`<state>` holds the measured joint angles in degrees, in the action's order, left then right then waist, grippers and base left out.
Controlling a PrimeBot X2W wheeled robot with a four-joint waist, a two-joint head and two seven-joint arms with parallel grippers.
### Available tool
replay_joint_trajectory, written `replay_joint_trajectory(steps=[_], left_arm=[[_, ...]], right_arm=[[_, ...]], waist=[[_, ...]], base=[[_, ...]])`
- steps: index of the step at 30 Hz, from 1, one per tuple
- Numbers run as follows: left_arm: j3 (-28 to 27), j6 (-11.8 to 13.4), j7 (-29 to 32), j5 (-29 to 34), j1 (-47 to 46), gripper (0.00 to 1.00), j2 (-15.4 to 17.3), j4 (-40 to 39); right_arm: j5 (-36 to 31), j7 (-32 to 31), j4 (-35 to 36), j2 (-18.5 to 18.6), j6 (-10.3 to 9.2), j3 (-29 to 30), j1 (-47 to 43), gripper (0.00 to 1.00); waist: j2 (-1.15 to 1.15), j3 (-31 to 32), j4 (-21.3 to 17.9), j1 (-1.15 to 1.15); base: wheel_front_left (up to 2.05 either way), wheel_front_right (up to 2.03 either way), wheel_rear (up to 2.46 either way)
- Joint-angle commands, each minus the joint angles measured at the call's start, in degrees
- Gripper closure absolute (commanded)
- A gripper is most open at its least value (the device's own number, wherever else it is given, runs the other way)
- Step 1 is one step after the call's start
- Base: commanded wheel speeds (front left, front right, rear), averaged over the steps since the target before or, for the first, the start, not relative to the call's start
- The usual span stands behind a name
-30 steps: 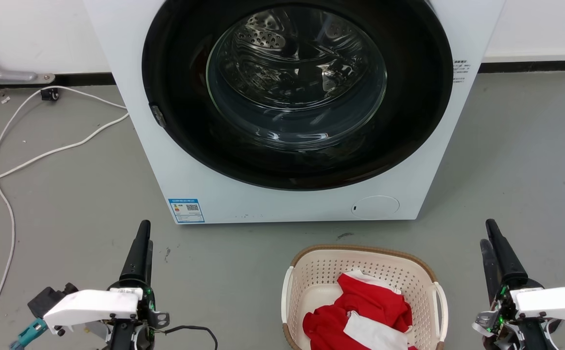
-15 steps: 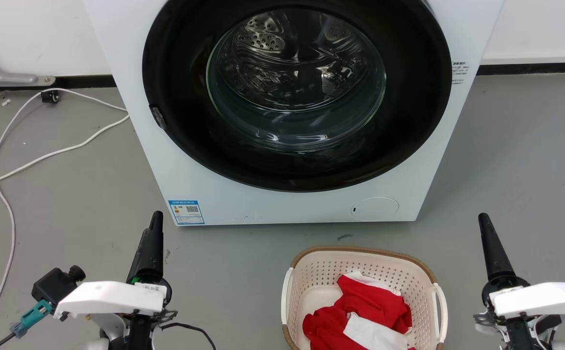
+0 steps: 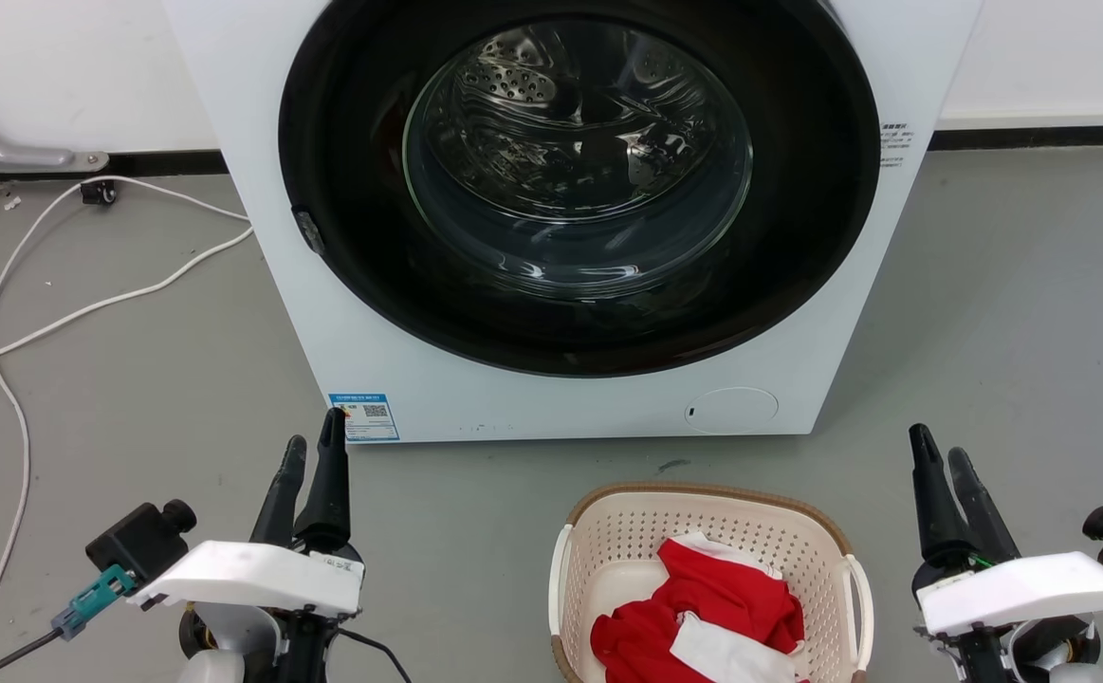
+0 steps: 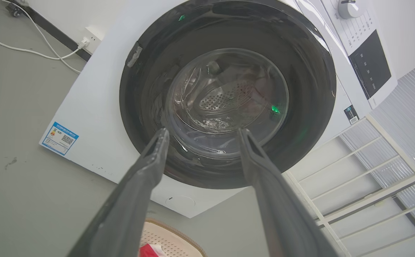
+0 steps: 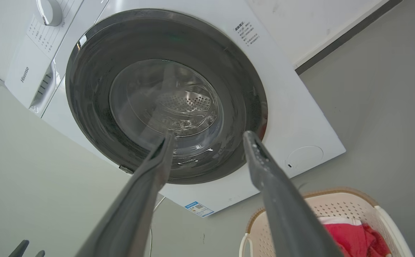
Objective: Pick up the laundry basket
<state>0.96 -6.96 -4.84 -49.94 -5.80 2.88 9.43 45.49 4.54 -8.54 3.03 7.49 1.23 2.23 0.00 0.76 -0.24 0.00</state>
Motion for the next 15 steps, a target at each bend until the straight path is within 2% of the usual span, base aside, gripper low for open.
replay_joint_trajectory(steps=[1,15], left_arm=[[0.2,0.2,-0.6,1.7,-1.3,0.0,0.2,-0.5],[1.8,1.0,-2.9,13.0,-2.2,0.0,0.1,1.5]], right_arm=[[-1.9,0.6,0.8,0.1,0.0,-0.2,0.3,0.0],[-14.6,2.1,0.4,0.0,0.0,-0.9,0.1,0.0]], waist=[[0.0,0.0,0.0,0.0],[0.0,0.1,-0.1,0.0]], base=[[0.0,0.0,0.0],[0.0,0.0,0.0]])
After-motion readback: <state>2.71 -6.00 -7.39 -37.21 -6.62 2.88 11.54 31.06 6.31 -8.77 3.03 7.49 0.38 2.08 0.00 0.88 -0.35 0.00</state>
